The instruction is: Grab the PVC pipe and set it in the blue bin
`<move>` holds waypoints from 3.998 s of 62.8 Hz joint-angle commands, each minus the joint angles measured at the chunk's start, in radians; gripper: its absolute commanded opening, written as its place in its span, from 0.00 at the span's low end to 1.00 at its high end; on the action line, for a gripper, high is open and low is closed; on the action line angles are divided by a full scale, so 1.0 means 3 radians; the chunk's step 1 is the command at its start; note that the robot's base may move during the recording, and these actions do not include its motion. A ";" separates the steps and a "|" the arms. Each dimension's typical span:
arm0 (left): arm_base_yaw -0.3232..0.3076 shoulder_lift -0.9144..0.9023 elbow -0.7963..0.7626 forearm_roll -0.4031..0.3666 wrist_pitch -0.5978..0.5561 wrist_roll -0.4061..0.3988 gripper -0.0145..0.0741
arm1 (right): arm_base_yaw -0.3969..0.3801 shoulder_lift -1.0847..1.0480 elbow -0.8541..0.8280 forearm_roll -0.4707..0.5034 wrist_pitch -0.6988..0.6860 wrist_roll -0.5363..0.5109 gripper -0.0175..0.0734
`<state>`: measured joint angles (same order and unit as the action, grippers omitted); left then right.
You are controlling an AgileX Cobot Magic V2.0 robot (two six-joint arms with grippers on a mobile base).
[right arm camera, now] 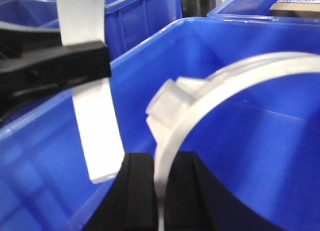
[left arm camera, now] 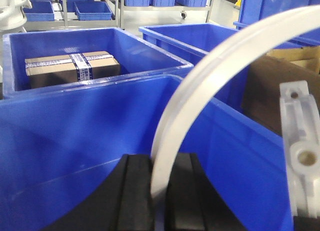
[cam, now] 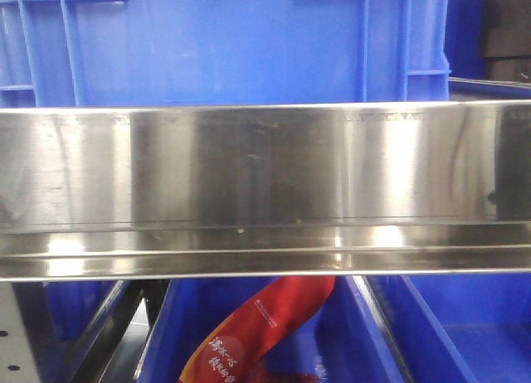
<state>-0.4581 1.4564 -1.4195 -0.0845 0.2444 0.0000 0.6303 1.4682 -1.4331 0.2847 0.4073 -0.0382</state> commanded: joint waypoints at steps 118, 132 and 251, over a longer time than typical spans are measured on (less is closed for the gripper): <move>-0.0018 -0.2808 0.1822 -0.0191 0.1313 -0.0213 0.04 | -0.0004 -0.2234 0.1742 -0.0223 0.0526 -0.0018 0.01; -0.0018 -0.3625 0.2814 -0.0113 0.1090 -0.0472 0.04 | -0.0004 -0.3078 0.2833 -0.0109 -0.0574 -0.0018 0.01; -0.0012 -0.4351 0.2985 0.0453 0.0342 -0.0472 0.04 | -0.1742 -0.4641 0.4428 -0.0544 -0.1291 -0.0018 0.01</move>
<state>-0.4581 0.1561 -0.5233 0.0502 0.3684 -0.1336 0.1379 0.1088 -0.1611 0.0974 0.0541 -0.0382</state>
